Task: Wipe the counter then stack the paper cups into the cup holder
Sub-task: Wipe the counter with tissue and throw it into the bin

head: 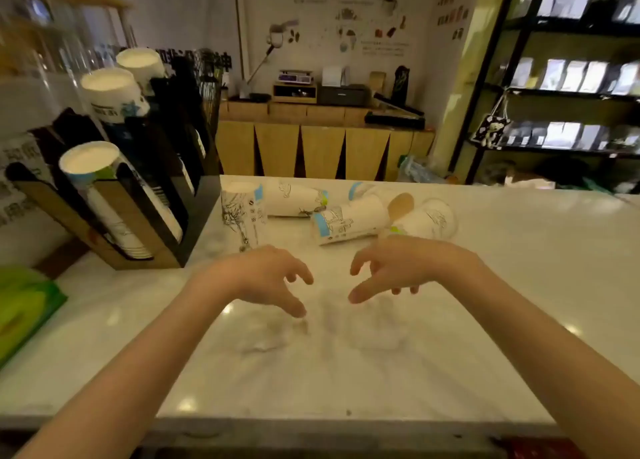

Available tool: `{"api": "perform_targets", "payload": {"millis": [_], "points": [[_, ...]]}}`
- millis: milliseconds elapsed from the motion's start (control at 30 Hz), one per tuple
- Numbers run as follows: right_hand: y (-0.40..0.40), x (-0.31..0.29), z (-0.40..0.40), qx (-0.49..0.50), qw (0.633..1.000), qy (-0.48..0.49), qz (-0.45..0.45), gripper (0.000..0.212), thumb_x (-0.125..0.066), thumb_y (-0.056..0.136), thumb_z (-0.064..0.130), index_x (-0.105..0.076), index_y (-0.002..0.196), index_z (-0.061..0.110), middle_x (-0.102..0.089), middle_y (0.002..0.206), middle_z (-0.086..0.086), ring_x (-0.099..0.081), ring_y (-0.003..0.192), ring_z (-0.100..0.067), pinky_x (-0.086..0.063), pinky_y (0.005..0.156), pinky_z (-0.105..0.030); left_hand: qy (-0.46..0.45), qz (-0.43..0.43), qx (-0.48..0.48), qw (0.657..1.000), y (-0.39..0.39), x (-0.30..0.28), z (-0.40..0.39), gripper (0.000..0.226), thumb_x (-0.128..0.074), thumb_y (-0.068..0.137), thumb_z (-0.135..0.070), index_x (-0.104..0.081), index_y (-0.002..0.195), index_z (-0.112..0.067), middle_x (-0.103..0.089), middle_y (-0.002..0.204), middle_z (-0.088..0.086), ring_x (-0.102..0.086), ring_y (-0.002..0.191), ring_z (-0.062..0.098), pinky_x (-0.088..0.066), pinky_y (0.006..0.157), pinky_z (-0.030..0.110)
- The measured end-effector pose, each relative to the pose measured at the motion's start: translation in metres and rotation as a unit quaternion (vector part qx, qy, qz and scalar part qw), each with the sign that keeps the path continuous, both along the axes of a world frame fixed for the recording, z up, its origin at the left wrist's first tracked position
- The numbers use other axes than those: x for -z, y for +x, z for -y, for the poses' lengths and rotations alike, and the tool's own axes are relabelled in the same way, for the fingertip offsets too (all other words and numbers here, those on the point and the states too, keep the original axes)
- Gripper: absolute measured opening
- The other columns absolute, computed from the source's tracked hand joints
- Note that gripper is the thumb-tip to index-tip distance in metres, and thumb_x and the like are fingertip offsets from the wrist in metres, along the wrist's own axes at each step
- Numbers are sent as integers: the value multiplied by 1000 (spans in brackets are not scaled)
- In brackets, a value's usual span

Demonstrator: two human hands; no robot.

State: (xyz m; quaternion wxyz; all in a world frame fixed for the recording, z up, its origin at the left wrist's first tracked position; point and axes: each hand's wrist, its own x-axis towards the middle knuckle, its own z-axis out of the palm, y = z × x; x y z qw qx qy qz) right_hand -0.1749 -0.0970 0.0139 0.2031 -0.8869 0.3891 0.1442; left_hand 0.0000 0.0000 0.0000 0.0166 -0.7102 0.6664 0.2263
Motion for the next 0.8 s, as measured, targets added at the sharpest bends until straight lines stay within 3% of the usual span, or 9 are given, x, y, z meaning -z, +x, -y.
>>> {"api": "perform_targets", "payload": {"millis": [167,300,433,600,700,800], "points": [[-10,23,-6,0,999,-25,-35,63,-75,66,41,-49,122,29,-55,104,3,-62,70,-15,-55,59,-29,30,40,4,999,2,26,-7,52,-68,76,-30,-48,124,-33,-49,130,-3,-46,114,16,-40,96,31],[-20,37,-7,-20,997,-69,-6,42,-72,67,24,-61,107,24,-65,101,-3,-66,69,-22,-48,47,-22,-16,19,-16,1000,-4,38,-9,46,-67,77,-20,-54,120,-29,-54,125,0,-51,107,15,-39,87,23],[-30,48,-9,-23,986,-122,113,25,-66,73,19,-69,98,19,-65,91,-1,-54,69,-13,-43,61,-23,-93,-24,-63,993,-12,43,-16,40,-69,75,-16,-61,113,-24,-63,116,4,-54,90,12,-39,77,20],[-31,44,-23,-21,954,-42,295,17,-72,73,20,-71,90,18,-58,72,13,-51,56,-4,-40,55,-6,-178,-123,-129,968,-27,43,-44,26,-73,72,-20,-69,97,-25,-68,101,1,-59,82,7,-44,69,15],[-22,46,-38,-65,946,-21,318,15,-73,71,23,-72,86,21,-61,74,11,-49,52,-5,-38,53,-8,-195,-174,-151,954,-33,43,-72,21,-75,68,-25,-70,88,-29,-70,94,-4,-61,81,5,-50,78,24],[-14,52,-58,-107,944,5,311,15,-73,71,25,-72,86,22,-63,75,10,-50,56,-6,-38,55,-12,-139,-218,-139,956,-31,48,-101,19,-77,65,-29,-72,84,-29,-73,88,-2,-64,78,10,-52,81,32]]}}
